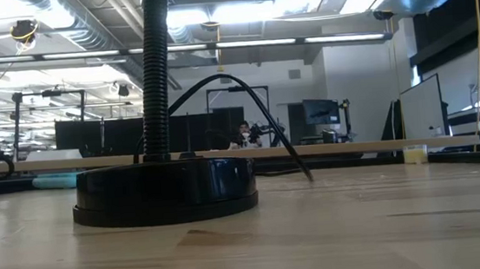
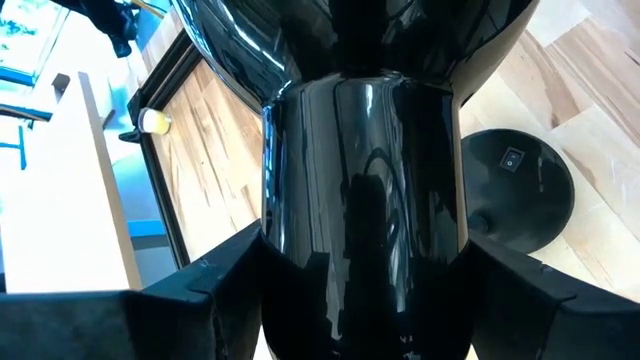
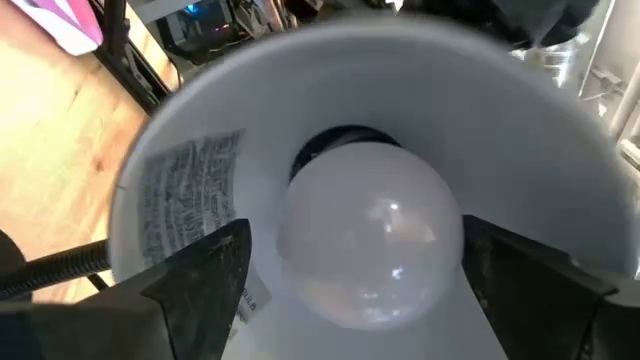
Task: Screw lightbulb
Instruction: Insert the lightbulb into the black lamp
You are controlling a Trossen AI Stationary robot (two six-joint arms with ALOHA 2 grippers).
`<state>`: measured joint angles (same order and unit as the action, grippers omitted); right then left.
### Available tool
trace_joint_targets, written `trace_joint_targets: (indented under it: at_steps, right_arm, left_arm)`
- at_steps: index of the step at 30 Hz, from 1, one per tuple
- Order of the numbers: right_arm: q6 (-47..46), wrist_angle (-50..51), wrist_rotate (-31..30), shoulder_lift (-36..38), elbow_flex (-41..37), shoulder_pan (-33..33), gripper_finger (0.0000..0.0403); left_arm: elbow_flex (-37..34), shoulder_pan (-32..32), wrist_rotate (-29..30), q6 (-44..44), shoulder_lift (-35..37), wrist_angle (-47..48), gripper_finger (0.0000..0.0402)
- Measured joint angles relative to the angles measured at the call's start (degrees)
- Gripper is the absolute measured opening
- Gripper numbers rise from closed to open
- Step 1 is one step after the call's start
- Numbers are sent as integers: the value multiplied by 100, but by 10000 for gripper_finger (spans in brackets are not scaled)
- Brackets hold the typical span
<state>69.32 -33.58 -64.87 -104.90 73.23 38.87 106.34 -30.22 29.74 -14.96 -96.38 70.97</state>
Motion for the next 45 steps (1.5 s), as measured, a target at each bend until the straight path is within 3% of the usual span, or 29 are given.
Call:
trace_joint_targets:
  at_steps: [5, 13, 16, 25, 36, 45]
  right_arm:
    - [0, -2, 47, 0, 0, -87, 336]
    - [-237, -45, 100, 0, 0, -102, 246]
    - [-754, -47, 100, 0, 0, -102, 236]
    - [-4304, -76, 89, 0, 0, -135, 247]
    - [-8730, 61, 679, 11, 0, -389, 248]
    - [-11128, 57, 648, 13, 0, -419, 250]
  left_arm:
    - [0, 0, 2, 2, 0, 8, 249]
    - [0, 0, 2, -7, 0, 8, 249]
    - [0, 0, 0, -5, 0, 5, 249]
    - [2, 2, -3, -11, 0, 4, 249]
    - [-4, 0, 6, 17, 11, 104, 249]
    - [-7, 0, 4, 0, 4, 60, 249]
